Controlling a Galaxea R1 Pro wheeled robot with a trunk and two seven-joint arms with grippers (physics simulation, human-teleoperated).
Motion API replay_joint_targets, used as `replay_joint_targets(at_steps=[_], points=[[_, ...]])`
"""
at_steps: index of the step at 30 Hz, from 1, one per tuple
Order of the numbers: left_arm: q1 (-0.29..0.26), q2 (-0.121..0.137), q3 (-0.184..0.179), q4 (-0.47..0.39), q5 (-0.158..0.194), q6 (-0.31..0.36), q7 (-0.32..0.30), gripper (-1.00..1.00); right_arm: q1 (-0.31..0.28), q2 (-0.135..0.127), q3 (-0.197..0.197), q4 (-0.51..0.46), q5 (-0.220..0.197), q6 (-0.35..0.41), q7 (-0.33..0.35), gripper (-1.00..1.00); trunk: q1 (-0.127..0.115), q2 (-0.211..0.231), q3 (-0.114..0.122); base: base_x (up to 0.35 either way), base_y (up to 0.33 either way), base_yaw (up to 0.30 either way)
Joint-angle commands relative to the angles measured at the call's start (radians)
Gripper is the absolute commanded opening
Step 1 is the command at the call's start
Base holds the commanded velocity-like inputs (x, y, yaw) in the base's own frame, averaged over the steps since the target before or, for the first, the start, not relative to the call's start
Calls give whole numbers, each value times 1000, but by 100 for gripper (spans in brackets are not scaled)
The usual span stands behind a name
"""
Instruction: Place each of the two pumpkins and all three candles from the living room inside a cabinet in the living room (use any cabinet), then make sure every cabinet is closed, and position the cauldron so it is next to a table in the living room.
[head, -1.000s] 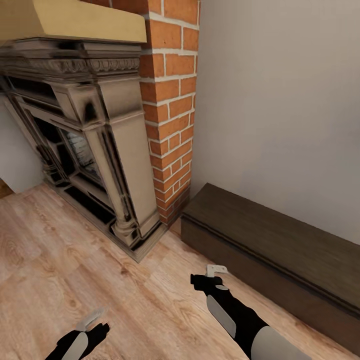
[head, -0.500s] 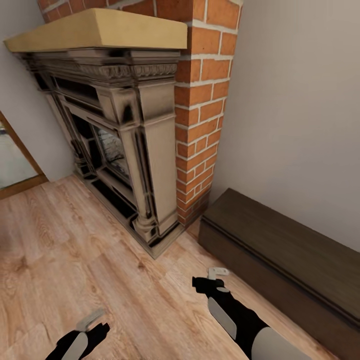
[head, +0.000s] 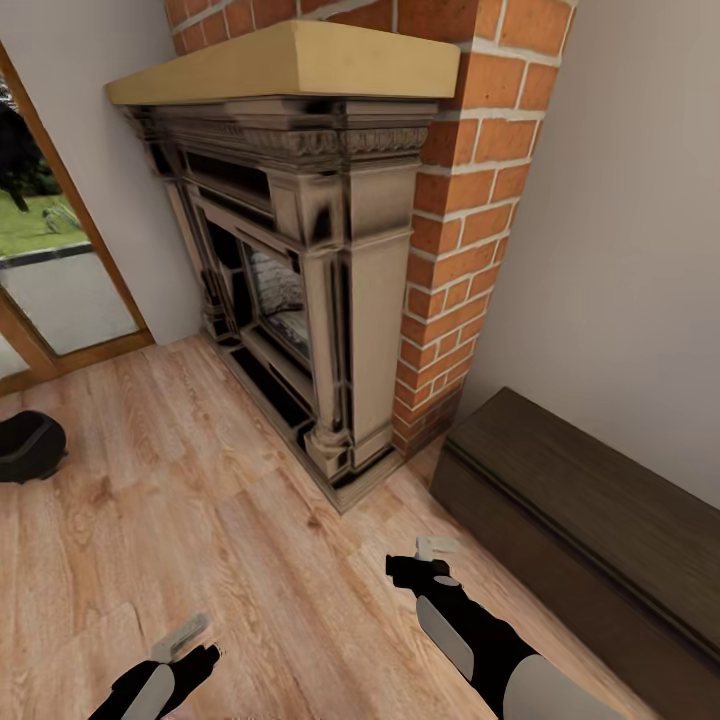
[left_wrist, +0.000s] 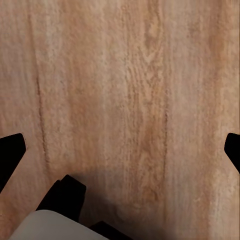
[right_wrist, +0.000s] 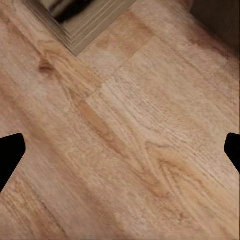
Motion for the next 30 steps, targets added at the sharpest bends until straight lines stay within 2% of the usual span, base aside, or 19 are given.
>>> replay_joint_targets(at_steps=[1, 7, 18, 22, 26, 30], points=[[0, 1, -4, -2, 9, 1, 8, 100, -1, -1, 5, -2, -5, 3, -8, 100, 0, 0, -1, -16, 0, 291], [0, 0, -3, -2, 8, -4, 8, 100, -1, -1, 5, -2, -5, 3, -8, 100, 0, 0, -1, -96, 78, 291], [0, -1, -3, -2, 7, -6, 8, 100, -1, -1, 5, -2, -3, 3, -8, 100, 0, 0, -1, -73, 236, 291], [0, -1, -3, -2, 8, -15, 8, 100, -1, 1, 5, -1, 25, -1, -10, 100, 0, 0, -1, -2, 231, 291], [0, -1, -5, -2, 10, -30, 8, 100, -1, 1, 6, 0, 35, -17, -11, 100, 0, 0, -1, 0, 95, 291], [0, -1, -5, -2, 11, -33, 8, 100, 2, 1, 35, 0, 37, -24, -16, 100, 0, 0, -1, 0, 16, 291]])
